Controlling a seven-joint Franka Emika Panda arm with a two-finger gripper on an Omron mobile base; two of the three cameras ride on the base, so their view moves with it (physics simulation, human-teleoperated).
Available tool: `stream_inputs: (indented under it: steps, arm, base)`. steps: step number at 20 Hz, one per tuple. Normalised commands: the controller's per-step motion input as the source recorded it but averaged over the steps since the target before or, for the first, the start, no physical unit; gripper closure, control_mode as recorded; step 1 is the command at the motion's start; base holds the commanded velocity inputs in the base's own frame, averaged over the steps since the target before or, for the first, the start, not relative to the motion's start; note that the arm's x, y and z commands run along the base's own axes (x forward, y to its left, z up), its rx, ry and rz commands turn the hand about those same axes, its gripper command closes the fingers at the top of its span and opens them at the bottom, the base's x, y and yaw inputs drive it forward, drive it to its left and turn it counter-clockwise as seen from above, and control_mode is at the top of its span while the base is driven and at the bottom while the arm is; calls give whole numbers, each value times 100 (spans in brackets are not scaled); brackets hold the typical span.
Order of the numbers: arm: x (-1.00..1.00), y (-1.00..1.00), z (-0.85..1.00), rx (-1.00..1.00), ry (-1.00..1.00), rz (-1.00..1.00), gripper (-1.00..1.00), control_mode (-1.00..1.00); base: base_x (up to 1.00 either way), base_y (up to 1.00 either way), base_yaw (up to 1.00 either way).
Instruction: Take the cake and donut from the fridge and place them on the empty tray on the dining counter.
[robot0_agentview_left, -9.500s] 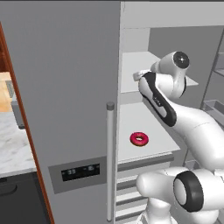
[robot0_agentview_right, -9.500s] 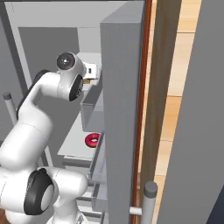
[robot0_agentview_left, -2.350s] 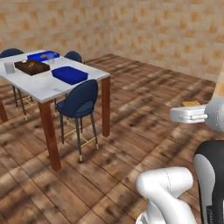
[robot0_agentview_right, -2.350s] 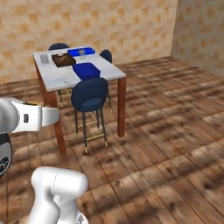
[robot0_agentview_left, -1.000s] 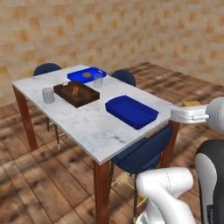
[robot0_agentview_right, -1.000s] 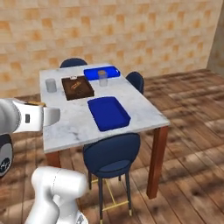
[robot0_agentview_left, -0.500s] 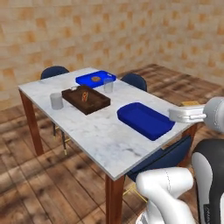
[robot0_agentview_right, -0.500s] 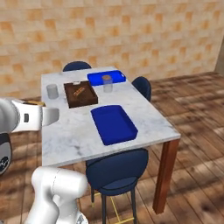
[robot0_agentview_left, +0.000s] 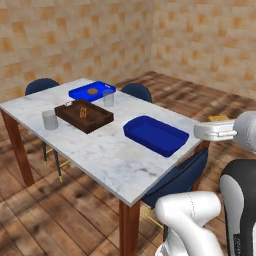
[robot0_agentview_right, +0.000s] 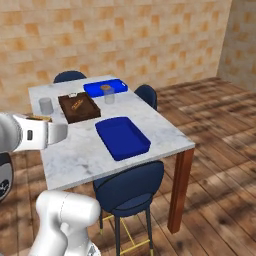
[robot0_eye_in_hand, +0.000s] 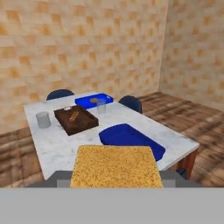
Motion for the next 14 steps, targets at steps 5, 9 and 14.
stream_inputs:
  steps: [5,9,14]
  arm:
    - [20,-6,0,5,13,1,100,-100]
    - [100,-11,-40,0,52,3,100,-100]
    - [100,0,-38,0,28,0,100,-100]
  base:
    - [80,-8,0]
    - [0,0,0]
    - [0,0,0]
